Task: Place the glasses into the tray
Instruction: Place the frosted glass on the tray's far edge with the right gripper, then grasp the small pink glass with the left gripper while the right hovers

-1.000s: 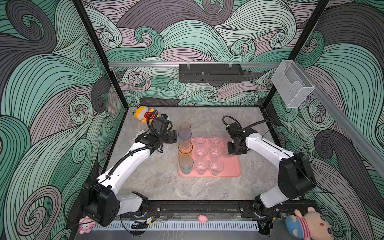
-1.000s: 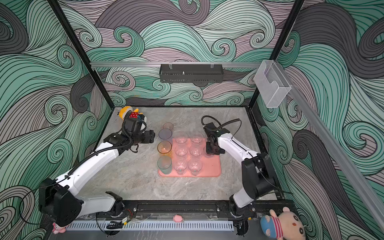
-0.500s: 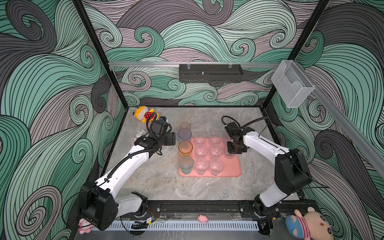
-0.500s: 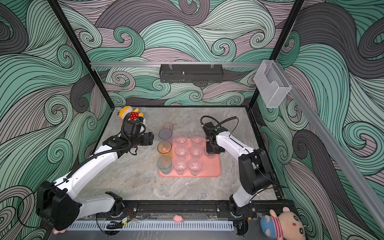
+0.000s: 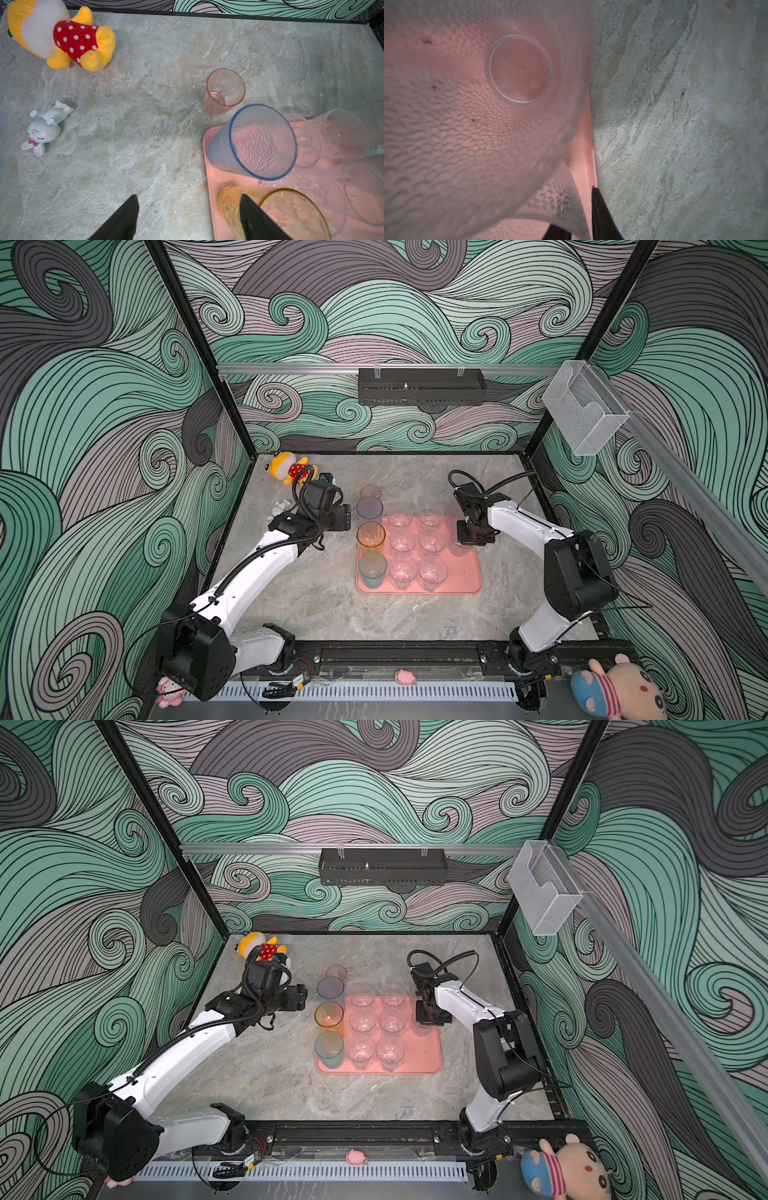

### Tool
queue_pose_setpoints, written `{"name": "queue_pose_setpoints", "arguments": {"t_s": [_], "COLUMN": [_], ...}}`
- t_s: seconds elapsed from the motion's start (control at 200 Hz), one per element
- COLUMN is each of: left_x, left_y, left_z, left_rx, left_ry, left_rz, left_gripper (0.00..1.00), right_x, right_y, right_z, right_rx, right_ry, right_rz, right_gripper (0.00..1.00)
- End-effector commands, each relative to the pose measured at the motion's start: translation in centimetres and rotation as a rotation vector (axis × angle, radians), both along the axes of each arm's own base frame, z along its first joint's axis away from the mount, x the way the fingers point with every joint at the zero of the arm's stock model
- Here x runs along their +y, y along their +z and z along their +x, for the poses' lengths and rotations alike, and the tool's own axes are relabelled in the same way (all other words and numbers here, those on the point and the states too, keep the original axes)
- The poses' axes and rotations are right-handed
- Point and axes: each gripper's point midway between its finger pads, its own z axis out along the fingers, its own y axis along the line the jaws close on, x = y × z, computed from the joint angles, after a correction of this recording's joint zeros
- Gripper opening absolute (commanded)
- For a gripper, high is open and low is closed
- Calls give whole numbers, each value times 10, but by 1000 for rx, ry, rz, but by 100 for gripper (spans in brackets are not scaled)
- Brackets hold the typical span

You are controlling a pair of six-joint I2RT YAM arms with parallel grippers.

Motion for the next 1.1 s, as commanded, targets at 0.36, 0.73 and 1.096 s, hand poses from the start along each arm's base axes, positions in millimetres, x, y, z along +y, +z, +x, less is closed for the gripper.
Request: {"name": "queue_pose_setpoints", "arguments": {"t_s": [0.36, 0.73, 1.096], "left_x": [9, -18, -25], "left_y": [20, 11, -58], "left_z": [21, 67, 119], "left_rx": [-90, -15, 327], "left_ry": [27, -94, -146], "left_rz": [104, -24, -112], "left_gripper": [77, 69, 63], "right_x": [3, 39, 57], "right_y": [63, 93, 99], "right_z": [1, 11, 17], "right_rx": [-113, -225, -258], "right_ry": [21, 59, 111], "right_rz": [65, 223, 292], "right_gripper": [36, 38, 38]}}
